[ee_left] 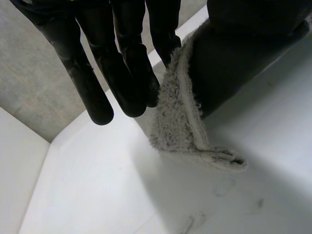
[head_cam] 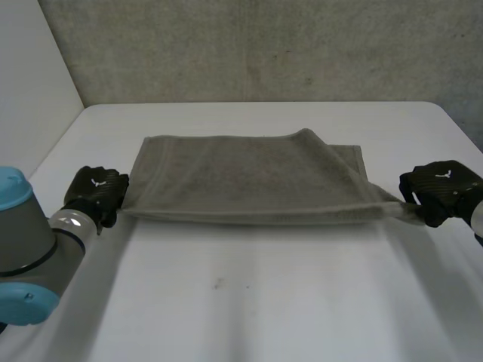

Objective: Fold the towel.

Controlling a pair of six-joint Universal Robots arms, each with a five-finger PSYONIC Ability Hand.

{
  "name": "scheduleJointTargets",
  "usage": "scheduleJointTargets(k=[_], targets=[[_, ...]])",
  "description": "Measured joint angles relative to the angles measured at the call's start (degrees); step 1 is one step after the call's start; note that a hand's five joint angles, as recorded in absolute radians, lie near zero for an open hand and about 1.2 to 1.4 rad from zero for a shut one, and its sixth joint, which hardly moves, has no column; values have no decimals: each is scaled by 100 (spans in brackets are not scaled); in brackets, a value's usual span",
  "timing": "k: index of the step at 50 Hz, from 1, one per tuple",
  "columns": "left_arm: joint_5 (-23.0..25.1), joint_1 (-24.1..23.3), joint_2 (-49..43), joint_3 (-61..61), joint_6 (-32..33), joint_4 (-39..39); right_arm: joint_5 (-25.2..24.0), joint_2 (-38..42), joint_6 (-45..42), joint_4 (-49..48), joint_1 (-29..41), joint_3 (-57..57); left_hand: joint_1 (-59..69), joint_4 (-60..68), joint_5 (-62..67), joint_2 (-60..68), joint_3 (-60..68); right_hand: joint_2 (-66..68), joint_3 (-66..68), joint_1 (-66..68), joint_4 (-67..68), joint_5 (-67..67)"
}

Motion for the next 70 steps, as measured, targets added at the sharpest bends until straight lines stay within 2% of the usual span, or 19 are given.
scheduleJointTargets(k=[6,13,21,25,29,32,36,42,48,57,70], targets=[[59,49,457,-270,120,-87,-26,-508,-15,121,-135,148,48,73,53,63,73,0,0,0,0,0],[389,78,1097,-636,719,-610,-170,-1350,-132,578,-408,348,76,80,82,73,83,0,0,0,0,0],[775,237,2196,-1136,1503,-1654,-817,-2257,-949,1764,-1264,464,79,81,85,75,87,56,0,0,0,0],[965,329,2747,-1299,1608,-2063,-1203,-2438,-1656,2477,-1743,495,102,81,92,76,87,56,0,0,0,0],[1134,405,2868,-1270,1602,-2145,-1428,-2372,-2069,2764,-1949,475,102,81,104,76,87,56,0,0,0,0],[1255,421,2503,-1029,1570,-1985,-1525,-2038,-2198,2741,-1956,376,102,81,104,76,87,56,0,0,0,0],[1259,277,1658,-499,1529,-1764,-1402,-1373,-2016,2508,-1649,67,121,82,105,76,87,56,0,0,0,0],[1049,-146,132,690,1420,-1609,-701,-229,-1384,2047,-739,-805,130,83,115,77,89,56,0,0,0,0],[835,-343,-1036,2041,1113,-1599,-18,881,-927,1730,-79,-1872,130,86,115,77,89,56,0,1,0,0],[641,-409,-2303,3924,896,-1819,434,2139,-186,1231,364,-3202,130,89,109,78,89,56,0,1,0,1],[478,-418,-3485,5673,898,-2358,1025,3304,-13,939,787,-4660,130,92,109,78,89,56,0,3,0,1]])
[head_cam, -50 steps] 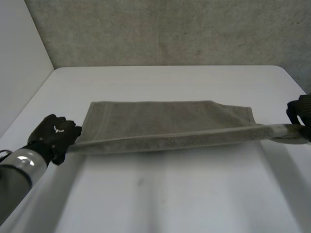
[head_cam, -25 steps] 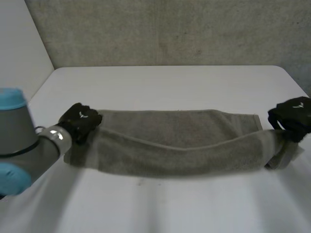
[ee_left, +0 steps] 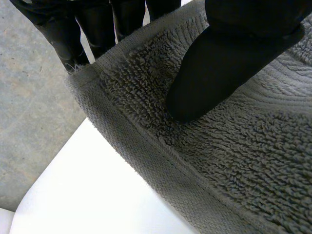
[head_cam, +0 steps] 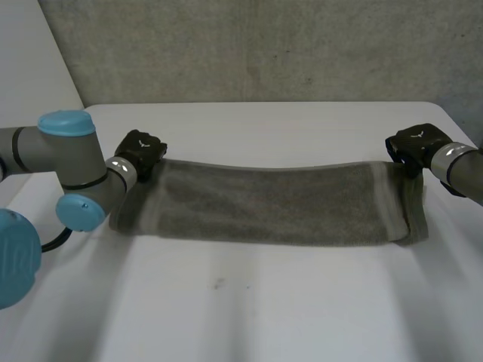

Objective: Fold the towel.

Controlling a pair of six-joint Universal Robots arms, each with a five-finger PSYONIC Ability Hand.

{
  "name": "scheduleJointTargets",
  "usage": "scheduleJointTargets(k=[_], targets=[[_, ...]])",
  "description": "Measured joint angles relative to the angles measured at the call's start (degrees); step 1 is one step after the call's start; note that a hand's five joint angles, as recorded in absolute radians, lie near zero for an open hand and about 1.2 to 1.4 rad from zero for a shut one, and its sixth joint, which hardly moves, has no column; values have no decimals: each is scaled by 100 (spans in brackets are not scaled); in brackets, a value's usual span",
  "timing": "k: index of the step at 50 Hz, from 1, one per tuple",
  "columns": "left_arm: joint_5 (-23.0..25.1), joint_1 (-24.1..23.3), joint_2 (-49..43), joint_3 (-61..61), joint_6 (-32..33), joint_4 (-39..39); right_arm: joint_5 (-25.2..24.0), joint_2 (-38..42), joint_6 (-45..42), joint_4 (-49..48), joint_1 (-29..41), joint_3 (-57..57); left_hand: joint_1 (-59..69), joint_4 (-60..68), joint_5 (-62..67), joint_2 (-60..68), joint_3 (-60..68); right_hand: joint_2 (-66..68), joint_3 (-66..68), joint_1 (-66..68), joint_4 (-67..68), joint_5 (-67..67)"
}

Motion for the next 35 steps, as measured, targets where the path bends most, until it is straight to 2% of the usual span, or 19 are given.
scheduleJointTargets(k=[14,15,17,18,19,20,21,24,35], targets=[[-119,-57,-747,1141,0,-217,467,1072,-51,79,196,-1477,-179,-211,-158,-294,-207,-58,-71,-64,-82,-74],[-130,-63,-793,1197,0,-248,496,1155,-57,81,201,-1583,-719,-784,-709,-843,-831,-310,-393,-354,-413,-361],[-143,-72,-855,1265,0,-290,529,1255,-66,82,205,-1709,-1189,-1313,-1249,-1304,-1293,-605,-710,-607,-732,-623],[-157,-84,-893,1301,1,-315,555,1331,-73,77,210,-1799,-1693,-1882,-1804,-1870,-1854,-1312,-1407,-1301,-1434,-1366],[-172,-98,-916,1321,4,-332,575,1389,-78,70,217,-1860,-2900,-3022,-2968,-3159,-3119,-2336,-2407,-2326,-2433,-2420],[-183,-106,-924,1329,6,-339,590,1431,-82,59,225,-1905,-3432,-3731,-3705,-3730,-3682,-3047,-3101,-3032,-3008,-3030],[-203,-119,-932,1337,9,-347,609,1485,-89,46,237,-1964,-4476,-4694,-4725,-4701,-4641,-4060,-4100,-4036,-4109,-4218],[-266,-153,-912,1349,15,-355,646,1620,-138,-25,277,-2155,-5498,-5623,-5487,-5651,-5642,-5899,-5994,-5855,-5986,-6133],[-468,-258,-392,1232,-175,-389,538,1541,-179,-340,347,-2454,-5868,-6019,-5757,-6009,-5995,-6085,-6237,-6171,-6179,-6216]])
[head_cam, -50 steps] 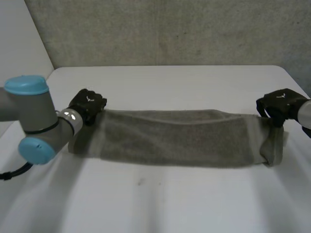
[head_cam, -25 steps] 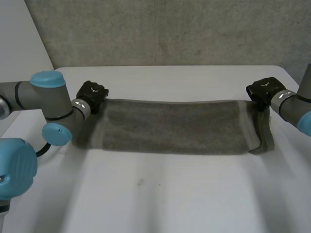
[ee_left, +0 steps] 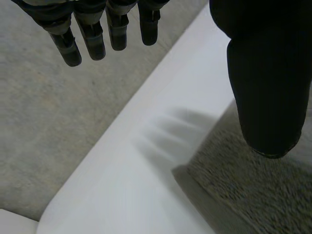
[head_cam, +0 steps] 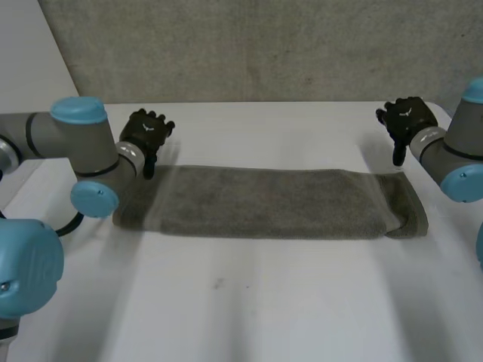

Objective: Fold the towel.

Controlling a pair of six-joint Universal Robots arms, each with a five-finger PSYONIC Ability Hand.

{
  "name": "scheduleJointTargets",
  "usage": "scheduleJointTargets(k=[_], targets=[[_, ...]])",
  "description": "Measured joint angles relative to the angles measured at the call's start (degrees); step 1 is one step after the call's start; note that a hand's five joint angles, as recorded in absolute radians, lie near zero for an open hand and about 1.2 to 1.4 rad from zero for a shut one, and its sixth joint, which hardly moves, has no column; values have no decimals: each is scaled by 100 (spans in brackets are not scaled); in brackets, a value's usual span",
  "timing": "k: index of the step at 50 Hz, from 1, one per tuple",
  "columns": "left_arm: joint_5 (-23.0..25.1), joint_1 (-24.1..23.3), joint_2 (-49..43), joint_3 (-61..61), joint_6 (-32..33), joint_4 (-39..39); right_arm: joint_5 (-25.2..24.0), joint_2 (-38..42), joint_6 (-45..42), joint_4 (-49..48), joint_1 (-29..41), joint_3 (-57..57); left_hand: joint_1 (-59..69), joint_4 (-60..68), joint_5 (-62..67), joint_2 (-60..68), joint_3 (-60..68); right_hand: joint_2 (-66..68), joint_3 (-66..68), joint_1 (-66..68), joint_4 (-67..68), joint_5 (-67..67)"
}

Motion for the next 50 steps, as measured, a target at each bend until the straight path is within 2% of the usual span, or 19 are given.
scheduleJointTargets(k=[7,15,25,30,34,43,47,49,50], targets=[[-54,-8,801,-689,-663,-116,-267,-800,397,51,-69,668,0,0,0,0,0,0,0,0,0,0],[-3,17,1990,-2303,-1280,101,-461,-2207,829,160,-372,2553,0,0,-5,0,0,0,0,-3,0,0],[7,6,3336,-4505,-1807,1036,-545,-3490,921,-24,-774,5346,0,0,-12,0,0,-1,0,-18,0,0],[12,-2,3663,-5101,-2013,1266,-681,-3718,921,-434,-899,6169,0,0,-14,0,0,203,244,305,172,342],[17,-9,3806,-5485,-2128,1462,-824,-3756,926,-1054,-982,6714,0,0,-14,0,0,927,995,987,908,1116],[17,-13,3791,-5804,-2181,1802,-854,-3360,870,-1975,-1021,6992,0,0,-14,0,0,2004,2045,2082,1952,2127],[17,-13,3780,-5844,-2182,1863,-809,-3142,837,-2141,-1021,6902,0,0,-14,0,0,3448,3440,3495,3277,3413],[17,-16,3779,-5861,-2182,1888,-759,-3057,834,-2181,-1024,6812,0,0,-14,0,0,5447,5340,5500,5347,5391],[17,-17,3779,-5865,-2182,1893,-746,-3042,835,-2185,-1025,6790,0,0,-14,0,0,5728,5611,5781,5623,5762]])
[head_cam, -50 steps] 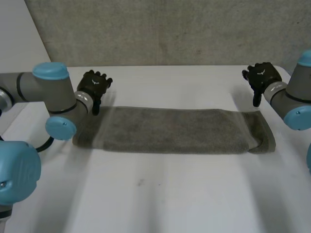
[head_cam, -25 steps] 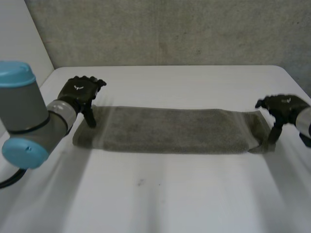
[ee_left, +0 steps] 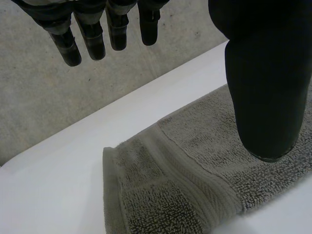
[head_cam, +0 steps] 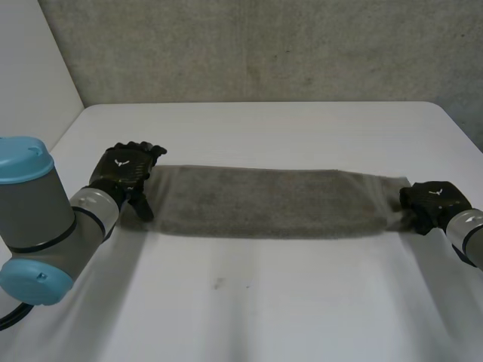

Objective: Fold the towel.

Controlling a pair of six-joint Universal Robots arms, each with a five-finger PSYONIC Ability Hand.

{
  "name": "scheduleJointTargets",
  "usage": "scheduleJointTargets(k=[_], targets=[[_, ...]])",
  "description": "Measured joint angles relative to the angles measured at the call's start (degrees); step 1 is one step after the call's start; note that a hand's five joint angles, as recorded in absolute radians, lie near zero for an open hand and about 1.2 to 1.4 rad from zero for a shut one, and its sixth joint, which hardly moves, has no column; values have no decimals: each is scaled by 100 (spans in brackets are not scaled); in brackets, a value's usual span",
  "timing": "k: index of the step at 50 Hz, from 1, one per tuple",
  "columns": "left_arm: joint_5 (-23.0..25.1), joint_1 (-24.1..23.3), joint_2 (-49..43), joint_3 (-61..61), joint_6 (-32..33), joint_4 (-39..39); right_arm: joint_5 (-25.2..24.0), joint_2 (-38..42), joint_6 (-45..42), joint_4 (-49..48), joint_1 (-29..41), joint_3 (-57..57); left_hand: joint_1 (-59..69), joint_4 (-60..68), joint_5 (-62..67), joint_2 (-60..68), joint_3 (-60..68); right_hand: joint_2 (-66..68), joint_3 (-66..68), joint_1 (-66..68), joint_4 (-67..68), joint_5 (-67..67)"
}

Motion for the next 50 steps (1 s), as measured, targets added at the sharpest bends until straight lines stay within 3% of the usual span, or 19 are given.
scheduleJointTargets(k=[7,15,19,24,29,36,40,46,50], targets=[[0,-29,18,-57,2,41,463,22,-212,35,-270,-418,0,0,0,0,0,399,478,422,561,491],[0,-62,40,-90,3,43,995,-25,-1603,460,-810,-1163,0,0,0,0,0,398,494,429,561,491],[0,-59,48,-99,7,41,1131,-109,-1897,695,-679,-1545,0,0,0,0,0,399,511,434,561,491],[0,-54,86,-103,7,41,1209,-314,-1666,826,315,-2108,0,0,0,0,0,405,539,436,561,491],[-2,-50,132,-106,4,40,1232,-199,-1503,792,1856,-2680,0,0,0,0,0,410,611,437,561,493],[-8,-46,156,-107,2,50,1188,525,-1793,691,3613,-3350,0,0,0,0,0,411,621,443,561,493],[-9,-48,155,-102,2,49,1158,1378,-2362,675,4544,-3767,0,0,0,0,0,411,621,444,561,511],[-9,-58,142,-51,2,50,1182,2293,-3077,722,5183,-4242,0,0,0,0,0,411,621,445,561,511],[-9,-65,136,15,5,50,1180,2444,-3224,735,5252,-4375,0,0,0,0,0,411,624,445,561,511]])
